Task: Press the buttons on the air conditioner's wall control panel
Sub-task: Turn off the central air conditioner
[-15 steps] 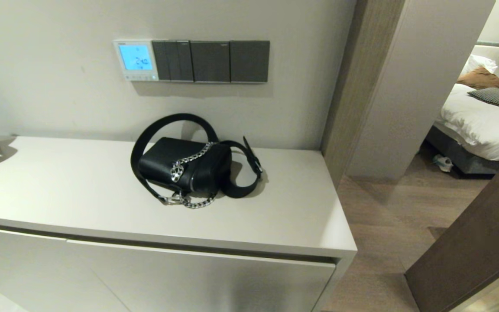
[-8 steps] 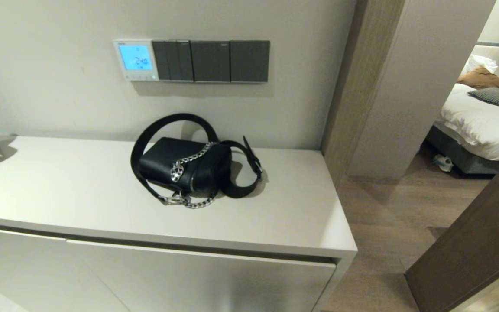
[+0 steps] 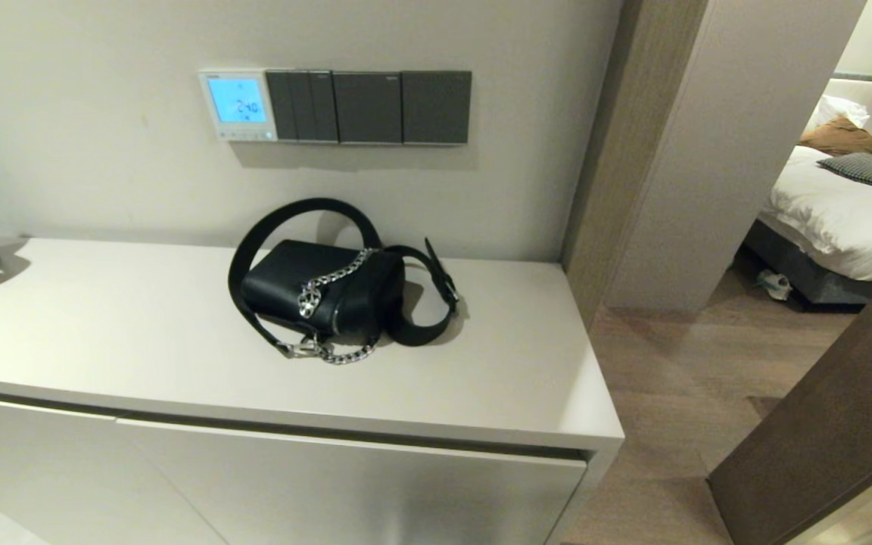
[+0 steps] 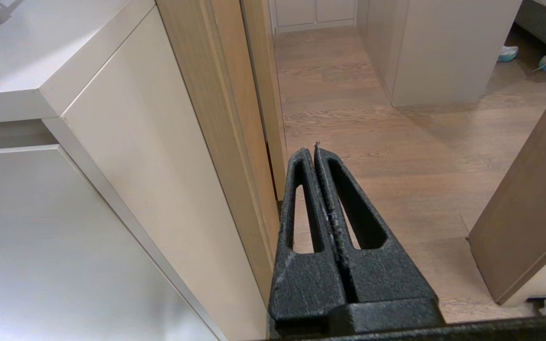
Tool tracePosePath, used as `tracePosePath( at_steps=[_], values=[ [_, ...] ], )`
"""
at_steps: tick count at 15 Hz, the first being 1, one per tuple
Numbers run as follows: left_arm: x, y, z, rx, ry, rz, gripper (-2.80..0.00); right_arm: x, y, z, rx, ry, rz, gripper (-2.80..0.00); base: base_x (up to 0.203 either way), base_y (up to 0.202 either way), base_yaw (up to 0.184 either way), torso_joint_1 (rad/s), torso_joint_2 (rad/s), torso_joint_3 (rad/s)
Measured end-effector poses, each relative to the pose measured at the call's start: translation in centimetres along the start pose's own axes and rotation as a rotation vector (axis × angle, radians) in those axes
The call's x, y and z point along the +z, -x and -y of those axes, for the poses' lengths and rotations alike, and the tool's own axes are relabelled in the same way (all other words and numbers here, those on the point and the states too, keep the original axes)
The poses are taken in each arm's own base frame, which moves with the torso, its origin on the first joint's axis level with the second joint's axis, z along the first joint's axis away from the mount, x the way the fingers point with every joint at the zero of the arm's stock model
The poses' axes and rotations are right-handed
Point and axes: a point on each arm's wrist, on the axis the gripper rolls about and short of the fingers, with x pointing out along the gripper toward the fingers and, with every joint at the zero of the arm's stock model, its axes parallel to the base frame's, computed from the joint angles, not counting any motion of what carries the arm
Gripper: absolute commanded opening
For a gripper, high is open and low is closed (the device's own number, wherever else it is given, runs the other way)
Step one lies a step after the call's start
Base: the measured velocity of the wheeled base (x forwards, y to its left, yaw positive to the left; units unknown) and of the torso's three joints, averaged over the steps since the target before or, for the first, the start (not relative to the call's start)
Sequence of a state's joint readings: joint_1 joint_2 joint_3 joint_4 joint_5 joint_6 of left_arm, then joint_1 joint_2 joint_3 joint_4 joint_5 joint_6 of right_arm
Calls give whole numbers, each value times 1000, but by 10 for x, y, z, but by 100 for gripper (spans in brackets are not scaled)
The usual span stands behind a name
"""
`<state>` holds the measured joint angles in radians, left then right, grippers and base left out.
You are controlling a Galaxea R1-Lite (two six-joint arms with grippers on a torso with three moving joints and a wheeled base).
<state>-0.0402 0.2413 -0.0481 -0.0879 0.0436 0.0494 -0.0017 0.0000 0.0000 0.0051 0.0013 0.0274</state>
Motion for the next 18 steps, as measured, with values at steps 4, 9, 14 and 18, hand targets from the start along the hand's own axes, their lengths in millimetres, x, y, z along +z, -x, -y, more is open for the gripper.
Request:
tracePosePath(
  at_steps=[4, 9, 14, 18],
  values=[
    [-7, -1, 0, 0, -1, -22, -280, 0, 0, 0, 0, 0, 0, -280, 0, 0, 0, 0, 0, 0],
    [-13, 0, 1, 2, 0, -24, -280, 0, 0, 0, 0, 0, 0, -280, 0, 0, 0, 0, 0, 0],
    [-18, 3, 2, -8, -11, -26, -280, 0, 0, 0, 0, 0, 0, -280, 0, 0, 0, 0, 0, 0],
    [-26, 10, 2, -13, -45, -11, -280, 0, 0, 0, 0, 0, 0, -280, 0, 0, 0, 0, 0, 0]
  ],
)
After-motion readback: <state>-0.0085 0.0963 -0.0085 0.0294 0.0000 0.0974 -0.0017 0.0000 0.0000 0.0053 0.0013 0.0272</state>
